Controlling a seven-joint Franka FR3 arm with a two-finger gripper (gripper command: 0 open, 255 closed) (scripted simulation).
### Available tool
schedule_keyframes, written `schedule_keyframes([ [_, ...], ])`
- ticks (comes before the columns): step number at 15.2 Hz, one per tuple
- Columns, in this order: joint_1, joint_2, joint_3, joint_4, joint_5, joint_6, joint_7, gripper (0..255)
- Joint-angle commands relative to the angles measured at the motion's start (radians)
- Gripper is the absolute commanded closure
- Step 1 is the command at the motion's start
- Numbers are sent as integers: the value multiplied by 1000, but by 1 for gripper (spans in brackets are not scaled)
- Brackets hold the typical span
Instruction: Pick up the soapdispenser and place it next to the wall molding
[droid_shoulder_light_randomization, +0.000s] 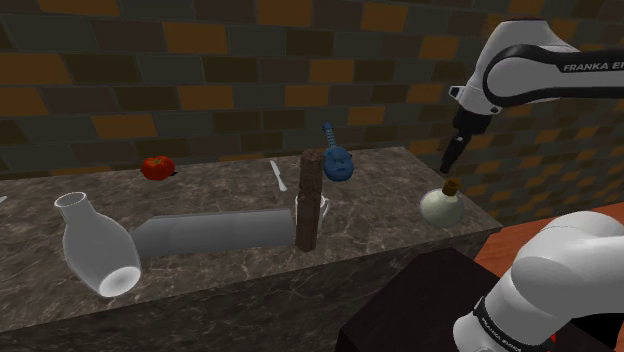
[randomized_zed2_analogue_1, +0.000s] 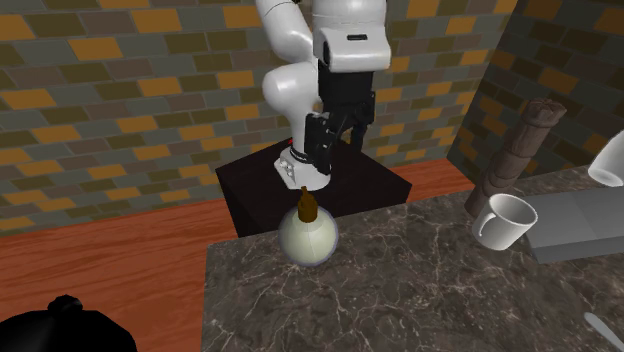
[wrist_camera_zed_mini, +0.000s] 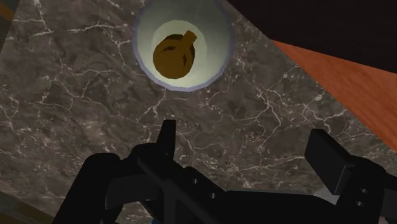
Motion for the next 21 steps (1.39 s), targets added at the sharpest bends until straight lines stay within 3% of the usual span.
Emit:
schedule_keyframes([
  [1,-22,14,-49,-35,-36,55,-41,0],
  [6,-65,87,-167,-78,-110,183,-132,0],
  [14,-66,156,-206,-142,-138,315,-128,0],
  [21,-66,156,-206,-141,-138,315,-128,0],
])
